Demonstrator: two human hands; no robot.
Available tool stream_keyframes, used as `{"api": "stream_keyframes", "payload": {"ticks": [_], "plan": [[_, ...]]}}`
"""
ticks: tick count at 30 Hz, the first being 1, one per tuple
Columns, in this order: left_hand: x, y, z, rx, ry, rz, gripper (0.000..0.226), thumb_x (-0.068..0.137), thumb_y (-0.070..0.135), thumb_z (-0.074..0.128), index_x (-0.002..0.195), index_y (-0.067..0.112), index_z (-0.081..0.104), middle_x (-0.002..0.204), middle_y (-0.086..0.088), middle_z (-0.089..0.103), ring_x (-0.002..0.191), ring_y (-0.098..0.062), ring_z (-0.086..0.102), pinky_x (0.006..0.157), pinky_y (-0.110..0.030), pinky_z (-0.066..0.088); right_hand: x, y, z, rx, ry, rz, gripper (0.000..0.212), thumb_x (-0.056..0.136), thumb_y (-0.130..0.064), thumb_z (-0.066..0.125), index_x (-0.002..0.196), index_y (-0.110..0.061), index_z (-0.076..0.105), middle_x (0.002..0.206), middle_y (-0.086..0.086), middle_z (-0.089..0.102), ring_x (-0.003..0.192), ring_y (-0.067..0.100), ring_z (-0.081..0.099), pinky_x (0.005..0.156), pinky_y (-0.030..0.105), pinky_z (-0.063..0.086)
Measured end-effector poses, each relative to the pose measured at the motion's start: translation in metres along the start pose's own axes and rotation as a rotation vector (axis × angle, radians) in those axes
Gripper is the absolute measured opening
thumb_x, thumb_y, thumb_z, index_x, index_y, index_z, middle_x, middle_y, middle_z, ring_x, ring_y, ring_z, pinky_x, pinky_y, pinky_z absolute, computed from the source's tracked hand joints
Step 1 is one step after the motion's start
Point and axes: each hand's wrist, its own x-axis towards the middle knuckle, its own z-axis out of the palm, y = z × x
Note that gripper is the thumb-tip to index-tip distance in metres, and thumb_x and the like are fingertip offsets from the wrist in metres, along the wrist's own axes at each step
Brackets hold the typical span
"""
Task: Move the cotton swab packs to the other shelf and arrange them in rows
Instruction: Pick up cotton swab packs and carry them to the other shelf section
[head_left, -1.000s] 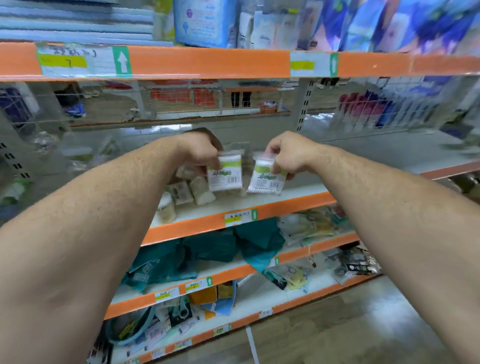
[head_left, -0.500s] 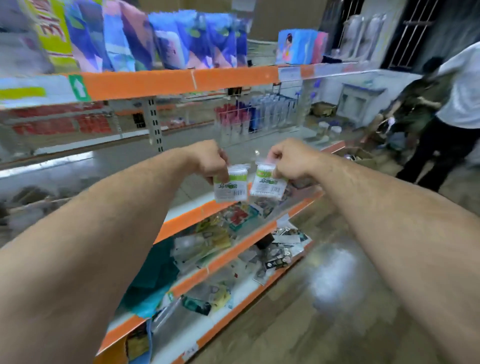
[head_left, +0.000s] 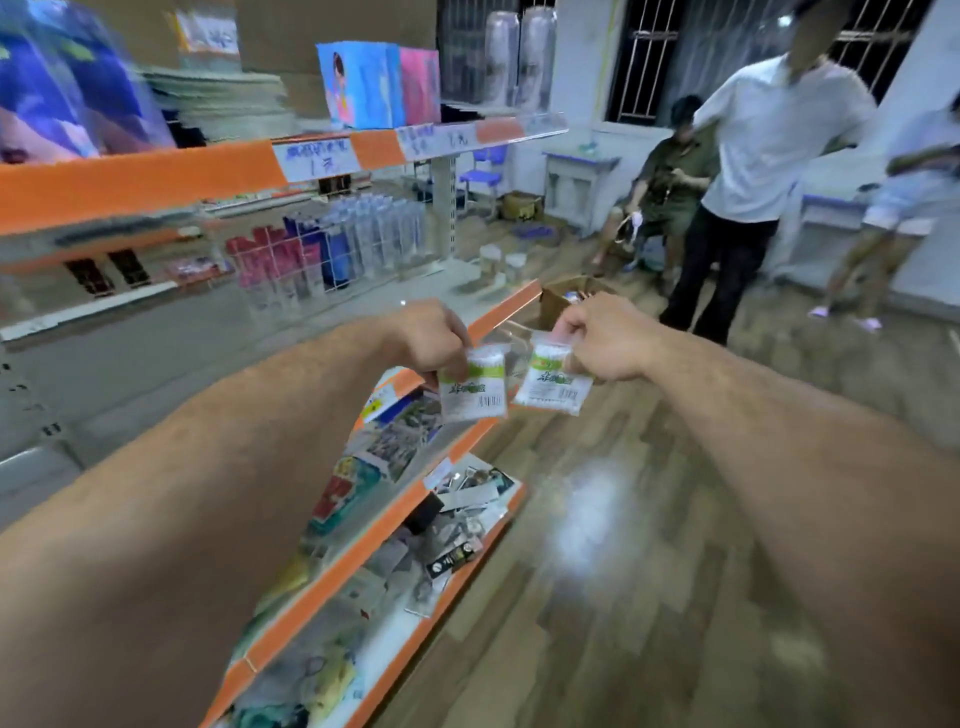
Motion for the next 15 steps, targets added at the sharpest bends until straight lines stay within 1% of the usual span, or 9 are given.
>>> {"api": "stream_keyframes", "payload": {"ticks": [1, 2, 3, 4, 6, 9, 11, 13, 15], "plan": [[0.016, 0.002, 0.002, 0.017, -0.005, 0.013, 0.009, 0.076, 0.005, 0.071, 0.083, 0.007, 0.076, 0.087, -0.015, 0.075, 0.076, -0.027, 0.074, 0.071, -0.04, 0.062, 0.009, 0.009, -0.001, 0.004, -0.001, 0.009, 0.02, 0.077, 0.001, 0.071, 0.095, -0.007, 0.071, 0.088, 0.005, 0.068, 0.068, 0.015, 0.057, 0.064, 0.034, 0.056], [0.031, 0.003, 0.004, 0.022, -0.014, 0.027, 0.008, 0.076, 0.006, 0.072, 0.083, 0.007, 0.076, 0.088, -0.015, 0.075, 0.077, -0.027, 0.074, 0.072, -0.041, 0.062, 0.019, 0.017, -0.002, 0.017, -0.005, 0.019, 0.018, 0.078, 0.001, 0.071, 0.094, -0.008, 0.07, 0.084, 0.002, 0.066, 0.066, 0.013, 0.057, 0.056, 0.029, 0.054], [0.047, 0.005, 0.005, 0.018, -0.024, 0.043, 0.007, 0.077, 0.007, 0.072, 0.083, 0.006, 0.075, 0.09, -0.016, 0.074, 0.079, -0.028, 0.074, 0.072, -0.042, 0.062, 0.029, 0.024, -0.003, 0.037, -0.009, 0.037, 0.017, 0.079, 0.001, 0.071, 0.091, -0.011, 0.069, 0.08, -0.002, 0.064, 0.062, 0.011, 0.056, 0.048, 0.022, 0.049], [0.063, 0.007, 0.005, 0.007, -0.031, 0.058, 0.006, 0.078, 0.007, 0.073, 0.083, 0.005, 0.075, 0.092, -0.017, 0.074, 0.08, -0.028, 0.074, 0.072, -0.042, 0.062, 0.038, 0.031, -0.005, 0.055, -0.007, 0.056, 0.018, 0.08, 0.001, 0.071, 0.088, -0.015, 0.068, 0.077, -0.004, 0.063, 0.058, 0.009, 0.055, 0.043, 0.017, 0.044], [0.095, 0.012, 0.003, -0.024, -0.035, 0.086, 0.003, 0.079, 0.007, 0.075, 0.079, 0.009, 0.074, 0.092, -0.014, 0.073, 0.08, -0.028, 0.073, 0.072, -0.041, 0.062, 0.06, 0.042, -0.01, 0.06, 0.009, 0.078, 0.02, 0.079, 0.001, 0.071, 0.083, -0.018, 0.068, 0.076, -0.003, 0.063, 0.056, 0.008, 0.055, 0.042, 0.015, 0.042], [0.138, 0.02, -0.004, -0.059, -0.052, 0.11, 0.009, 0.079, 0.002, 0.074, 0.077, 0.011, 0.072, 0.089, -0.011, 0.069, 0.073, -0.024, 0.069, 0.066, -0.035, 0.062, 0.095, 0.054, -0.022, 0.054, 0.011, 0.117, 0.018, 0.079, 0.001, 0.072, 0.085, -0.016, 0.069, 0.075, -0.003, 0.061, 0.057, 0.01, 0.055, 0.042, 0.019, 0.046], [0.169, 0.024, -0.013, -0.067, -0.055, 0.124, 0.008, 0.078, 0.002, 0.075, 0.079, 0.01, 0.073, 0.089, -0.01, 0.07, 0.075, -0.025, 0.07, 0.068, -0.036, 0.062, 0.123, 0.063, -0.03, 0.056, 0.027, 0.132, 0.018, 0.077, 0.0, 0.073, 0.085, -0.016, 0.069, 0.078, -0.001, 0.063, 0.058, 0.011, 0.055, 0.04, 0.019, 0.046], [0.189, 0.025, -0.018, -0.089, -0.044, 0.128, 0.009, 0.076, 0.002, 0.077, 0.08, 0.009, 0.073, 0.087, -0.009, 0.068, 0.076, -0.025, 0.069, 0.07, -0.04, 0.062, 0.142, 0.068, -0.034, 0.042, 0.053, 0.131, 0.02, 0.075, -0.003, 0.076, 0.082, -0.02, 0.069, 0.081, 0.0, 0.066, 0.06, 0.011, 0.056, 0.042, 0.017, 0.043], [0.212, 0.022, -0.022, -0.11, -0.039, 0.118, 0.01, 0.075, -0.001, 0.077, 0.079, 0.008, 0.072, 0.082, -0.008, 0.066, 0.072, -0.022, 0.066, 0.065, -0.036, 0.062, 0.166, 0.074, -0.034, 0.047, 0.052, 0.145, 0.021, 0.074, -0.004, 0.077, 0.078, -0.023, 0.068, 0.08, -0.002, 0.066, 0.06, 0.011, 0.056, 0.043, 0.016, 0.041]]}}
